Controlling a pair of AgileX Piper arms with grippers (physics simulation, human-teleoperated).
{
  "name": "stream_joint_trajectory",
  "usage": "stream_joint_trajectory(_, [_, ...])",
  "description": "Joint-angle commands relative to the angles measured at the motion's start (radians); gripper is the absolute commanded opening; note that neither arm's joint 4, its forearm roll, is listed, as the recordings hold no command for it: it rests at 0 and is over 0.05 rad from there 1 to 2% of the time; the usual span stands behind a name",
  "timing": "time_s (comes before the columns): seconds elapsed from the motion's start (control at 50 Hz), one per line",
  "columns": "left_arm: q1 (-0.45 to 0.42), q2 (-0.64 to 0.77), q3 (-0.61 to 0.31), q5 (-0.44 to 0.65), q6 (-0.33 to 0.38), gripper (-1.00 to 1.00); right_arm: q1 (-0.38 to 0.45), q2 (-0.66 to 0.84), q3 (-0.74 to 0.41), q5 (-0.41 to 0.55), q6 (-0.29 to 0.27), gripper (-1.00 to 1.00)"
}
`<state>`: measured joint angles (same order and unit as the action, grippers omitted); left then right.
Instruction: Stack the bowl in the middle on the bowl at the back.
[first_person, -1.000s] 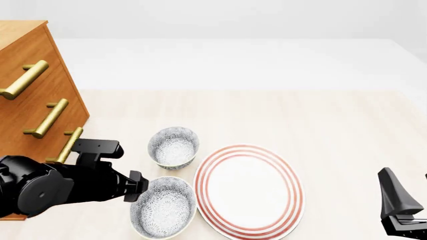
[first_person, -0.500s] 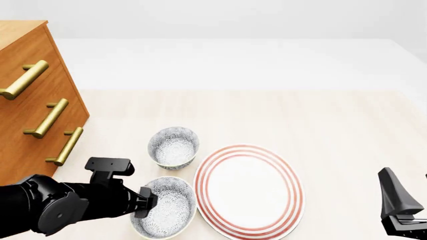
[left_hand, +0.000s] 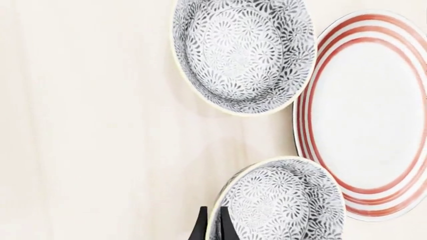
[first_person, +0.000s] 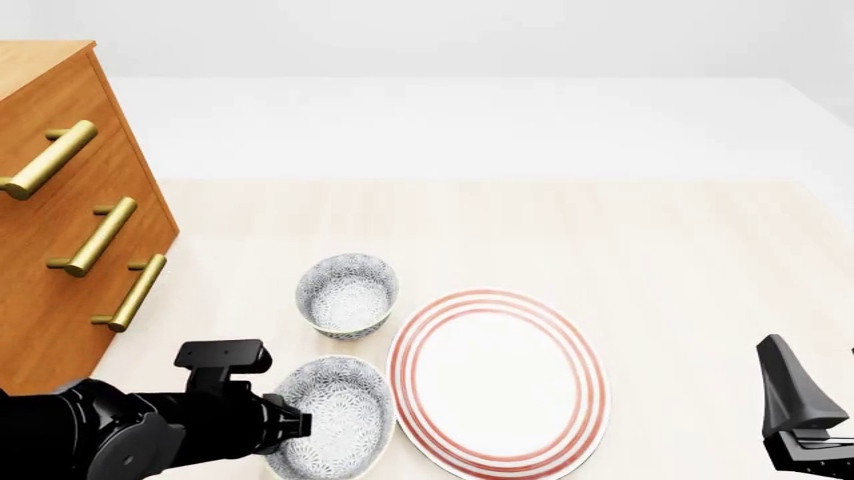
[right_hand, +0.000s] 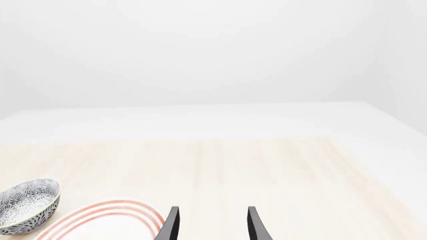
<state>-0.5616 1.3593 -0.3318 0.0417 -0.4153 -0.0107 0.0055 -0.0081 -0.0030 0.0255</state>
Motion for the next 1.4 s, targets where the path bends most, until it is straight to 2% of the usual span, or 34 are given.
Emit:
stream_joint_trajectory(0.02, [0.007,-0.006,0.02,0.015,0.021,-1.0,0.001,0.0,0.0,0.0,0.0,1.0])
stream_joint_trajectory(0.12, [0.018,-0.063,0.005,0.079,0.037,-1.0,0.001,0.0,0.0,0.0,-0.001,1.0])
stream_joint_trajectory(0.3, [0.029,-0.273,-0.052,0.313,0.048,-1.0,0.001,0.0,0.001,-0.001,0.0,1.0])
stream_joint_trajectory(0.38, [0.033,-0.327,-0.087,0.383,0.049,-1.0,0.001,0.0,-0.001,0.0,-0.002,1.0])
stream_joint_trajectory(0.66, [-0.014,-0.483,-0.192,0.574,0.003,-1.0,0.003,-0.002,-0.002,0.001,-0.004,1.0])
stream_joint_trajectory(0.68, [-0.033,-0.526,-0.223,0.631,-0.012,-1.0,0.004,-0.002,-0.002,0.001,-0.004,1.0])
stream_joint_trajectory(0.76, [-0.061,-0.575,-0.245,0.689,-0.037,-1.0,0.005,-0.002,-0.002,0.001,-0.007,1.0])
stream_joint_trajectory(0.78, [-0.283,-0.703,-0.288,0.822,-0.198,-1.0,0.008,-0.004,-0.004,0.001,-0.011,1.0])
stream_joint_trajectory(1.04, [-0.386,-0.756,-0.238,0.829,-0.292,-1.0,0.01,-0.004,-0.005,0.001,-0.013,1.0])
stream_joint_trajectory(1.2, [-0.415,-0.772,-0.221,0.831,-0.321,-1.0,0.011,-0.005,-0.005,0.0,-0.015,1.0])
stream_joint_trajectory(1.4, [-0.477,-0.768,-0.138,0.769,-0.378,-1.0,0.012,-0.005,-0.005,0.001,-0.013,1.0])
